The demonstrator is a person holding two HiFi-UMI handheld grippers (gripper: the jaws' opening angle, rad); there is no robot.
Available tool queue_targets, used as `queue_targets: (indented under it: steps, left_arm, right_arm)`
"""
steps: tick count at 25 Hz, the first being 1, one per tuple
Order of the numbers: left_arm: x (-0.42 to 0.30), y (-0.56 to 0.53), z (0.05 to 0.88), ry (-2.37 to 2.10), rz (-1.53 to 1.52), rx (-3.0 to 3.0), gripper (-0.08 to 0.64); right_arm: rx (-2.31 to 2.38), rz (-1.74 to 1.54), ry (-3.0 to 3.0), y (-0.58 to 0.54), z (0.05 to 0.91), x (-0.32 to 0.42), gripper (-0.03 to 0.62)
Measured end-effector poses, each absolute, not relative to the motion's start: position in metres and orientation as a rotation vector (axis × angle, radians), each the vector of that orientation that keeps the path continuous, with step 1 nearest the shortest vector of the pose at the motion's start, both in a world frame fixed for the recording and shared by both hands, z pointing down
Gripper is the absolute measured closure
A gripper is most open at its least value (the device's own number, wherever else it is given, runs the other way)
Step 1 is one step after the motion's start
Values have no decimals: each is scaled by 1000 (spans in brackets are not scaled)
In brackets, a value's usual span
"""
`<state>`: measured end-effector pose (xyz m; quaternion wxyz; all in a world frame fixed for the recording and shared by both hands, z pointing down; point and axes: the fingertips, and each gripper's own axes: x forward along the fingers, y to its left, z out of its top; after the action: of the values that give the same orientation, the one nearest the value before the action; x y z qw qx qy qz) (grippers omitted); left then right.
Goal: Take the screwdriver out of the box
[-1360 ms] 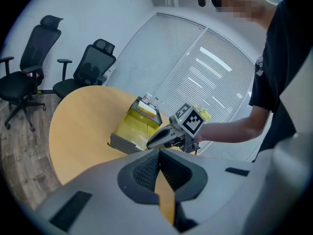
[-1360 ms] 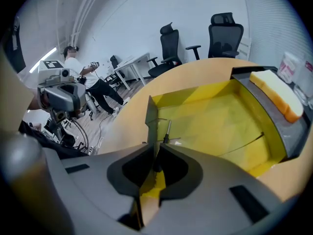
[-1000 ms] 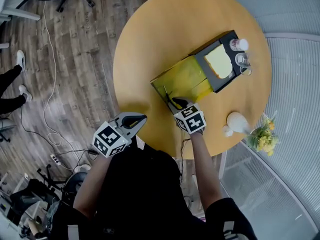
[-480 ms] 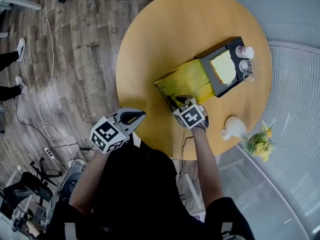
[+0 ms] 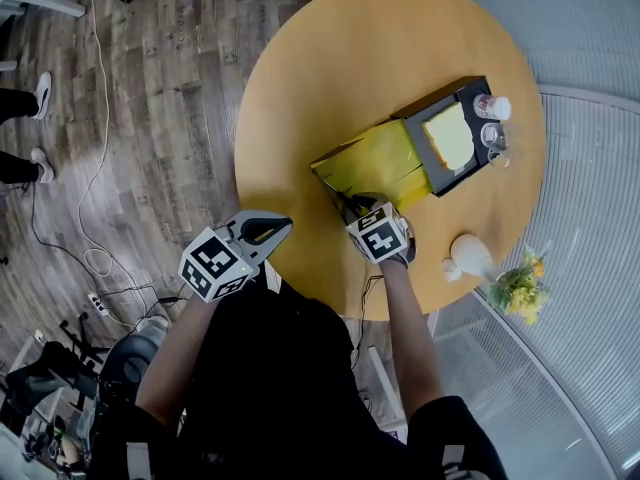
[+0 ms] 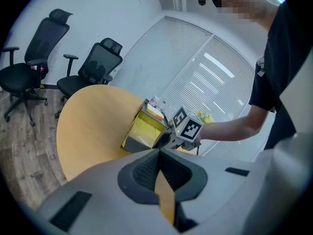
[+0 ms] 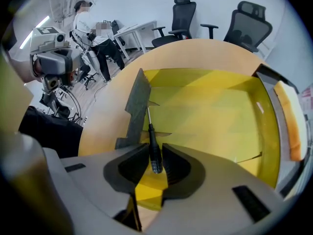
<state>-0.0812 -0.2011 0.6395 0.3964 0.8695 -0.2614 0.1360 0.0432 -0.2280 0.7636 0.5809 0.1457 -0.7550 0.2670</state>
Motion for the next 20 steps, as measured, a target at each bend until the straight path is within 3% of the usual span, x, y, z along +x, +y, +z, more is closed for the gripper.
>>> queue_targets:
  steps: [20]
  left_arm:
    - [-70, -201, 618, -659, 351, 2264, 554]
  right_arm:
    - [396, 538, -1802, -231, 755, 41, 534]
